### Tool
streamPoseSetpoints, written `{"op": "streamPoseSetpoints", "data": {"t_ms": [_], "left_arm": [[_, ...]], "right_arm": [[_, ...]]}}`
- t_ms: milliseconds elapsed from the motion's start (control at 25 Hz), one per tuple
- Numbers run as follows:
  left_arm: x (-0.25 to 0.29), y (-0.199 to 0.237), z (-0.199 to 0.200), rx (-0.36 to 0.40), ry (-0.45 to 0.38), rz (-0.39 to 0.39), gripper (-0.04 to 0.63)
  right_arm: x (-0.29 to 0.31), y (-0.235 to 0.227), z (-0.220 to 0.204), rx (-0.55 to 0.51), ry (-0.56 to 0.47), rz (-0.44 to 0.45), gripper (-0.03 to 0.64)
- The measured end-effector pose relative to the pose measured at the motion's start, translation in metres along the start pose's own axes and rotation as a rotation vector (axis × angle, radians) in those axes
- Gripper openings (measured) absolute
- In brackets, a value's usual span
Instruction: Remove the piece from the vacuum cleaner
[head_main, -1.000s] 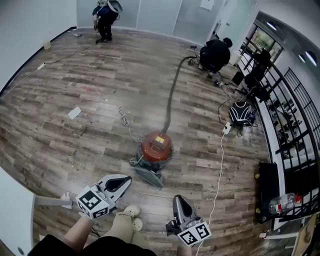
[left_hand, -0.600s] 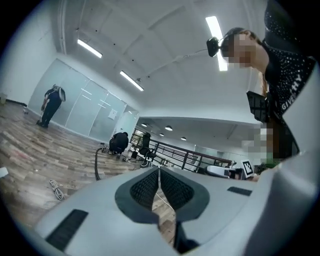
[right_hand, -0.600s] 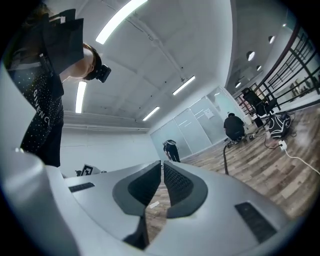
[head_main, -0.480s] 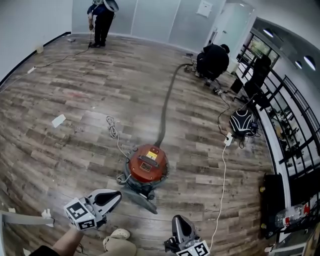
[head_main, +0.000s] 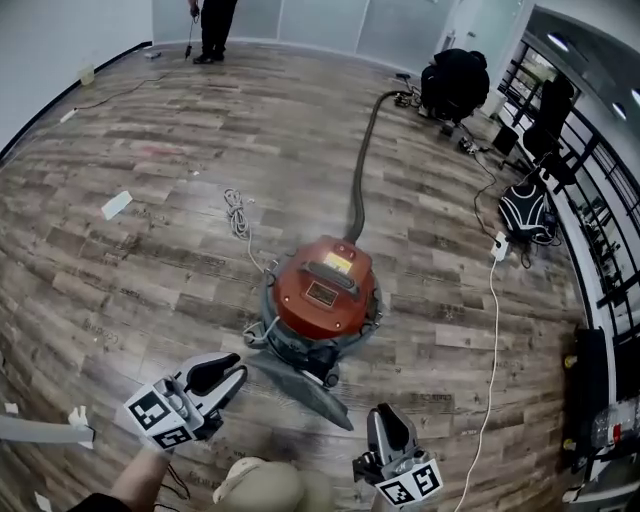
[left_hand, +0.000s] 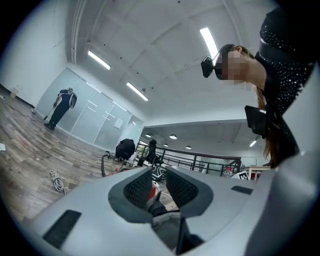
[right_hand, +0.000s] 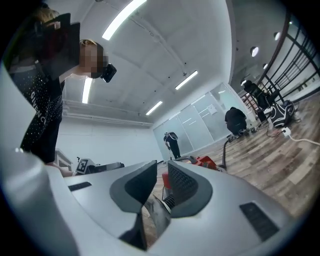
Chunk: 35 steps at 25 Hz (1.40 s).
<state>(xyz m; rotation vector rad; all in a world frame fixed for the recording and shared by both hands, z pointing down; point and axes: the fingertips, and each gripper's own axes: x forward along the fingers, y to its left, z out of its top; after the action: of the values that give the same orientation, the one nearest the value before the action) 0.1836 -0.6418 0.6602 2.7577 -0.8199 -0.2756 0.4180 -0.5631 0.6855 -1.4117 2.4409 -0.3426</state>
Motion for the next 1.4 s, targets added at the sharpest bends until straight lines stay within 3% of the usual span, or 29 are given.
{"op": "streamPoseSetpoints", "data": {"t_ms": [120,240,360,600,800,920,1000,1040,1080,1160,1320,1400], "left_arm": [[0.005,0.009,-0.051,0.088,0.039,-0.061,0.111],[0.006,0.019,-0.088,0.13,0.059,-0.091,0.166],[0.005,0.03,-0.11,0.189,0.073,-0.076,0.183],[-0.003,0.059,-0.129,0.243,0.079,-0.022,0.183],[-0.003,0.063,-0.137,0.218,0.068,-0.032,0.183],[0.006,0.061,-0.146,0.247,0.1,-0.055,0.183],[0.012,0.058,-0.151,0.276,0.123,-0.06,0.181],[0.014,0.057,-0.152,0.291,0.128,-0.053,0.179],[0.014,0.057,-0.151,0.303,0.13,-0.046,0.121],[0.011,0.053,-0.15,0.313,0.13,-0.056,0.032],[-0.007,0.025,-0.146,0.321,0.122,-0.141,0.02],[-0.021,0.009,-0.147,0.279,0.112,-0.185,0.018]], "right_arm": [[-0.006,-0.014,-0.041,0.0,-0.013,0.095,0.117],[-0.009,-0.014,-0.07,-0.028,-0.002,0.196,0.163],[-0.01,-0.009,-0.086,-0.055,0.005,0.252,0.198],[-0.022,-0.002,-0.084,-0.087,-0.052,0.327,0.199],[-0.024,-0.002,-0.109,-0.198,0.069,0.294,0.199],[-0.014,-0.006,-0.12,-0.24,0.096,0.26,0.199],[-0.011,-0.012,-0.121,-0.269,0.083,0.217,0.194],[-0.011,-0.013,-0.119,-0.278,0.069,0.204,0.152],[-0.012,-0.013,-0.117,-0.282,0.056,0.201,0.055],[-0.013,-0.009,-0.116,-0.288,0.042,0.218,0.031],[-0.019,0.005,-0.12,-0.3,0.047,0.282,0.023],[-0.025,0.01,-0.119,-0.273,0.023,0.313,0.023]]}}
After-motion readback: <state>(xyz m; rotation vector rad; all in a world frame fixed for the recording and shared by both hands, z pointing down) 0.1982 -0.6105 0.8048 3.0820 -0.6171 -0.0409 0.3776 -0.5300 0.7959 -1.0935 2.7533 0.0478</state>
